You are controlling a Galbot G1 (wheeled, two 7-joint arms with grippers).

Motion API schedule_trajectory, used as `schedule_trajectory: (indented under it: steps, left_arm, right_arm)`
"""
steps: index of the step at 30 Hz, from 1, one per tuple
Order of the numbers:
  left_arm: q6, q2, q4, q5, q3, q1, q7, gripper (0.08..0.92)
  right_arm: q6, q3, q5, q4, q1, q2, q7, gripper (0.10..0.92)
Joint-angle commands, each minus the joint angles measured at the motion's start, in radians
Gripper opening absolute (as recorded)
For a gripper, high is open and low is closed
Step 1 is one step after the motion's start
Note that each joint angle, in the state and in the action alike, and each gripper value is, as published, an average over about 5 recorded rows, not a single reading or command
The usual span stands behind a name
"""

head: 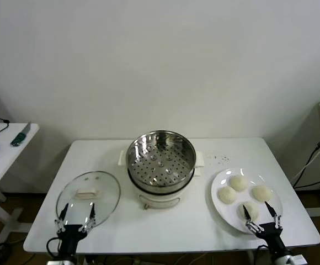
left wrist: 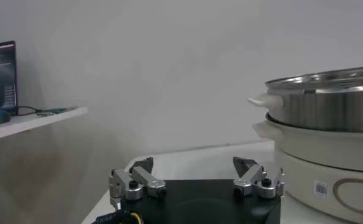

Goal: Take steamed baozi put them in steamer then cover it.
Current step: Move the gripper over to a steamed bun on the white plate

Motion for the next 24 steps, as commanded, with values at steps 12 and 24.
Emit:
schedule_trajectory:
  steps: [12, 24]
  left_arm:
    - [0.002, 0.008, -0.014, 0.025, 0.01, 0.003, -0.006, 0.823]
    - [0.033, 0.018, 0.0, 0.032, 0.01, -0.007, -0.02, 0.823]
  right_arm:
    - [-0.379, -0.105, -0.296, -0.139, 0.425, -0.615, -0.636, 0.823]
    - [-0.305, -0.858, -0.471, -0.392, 1.151, -0.774, -0.883, 0.823]
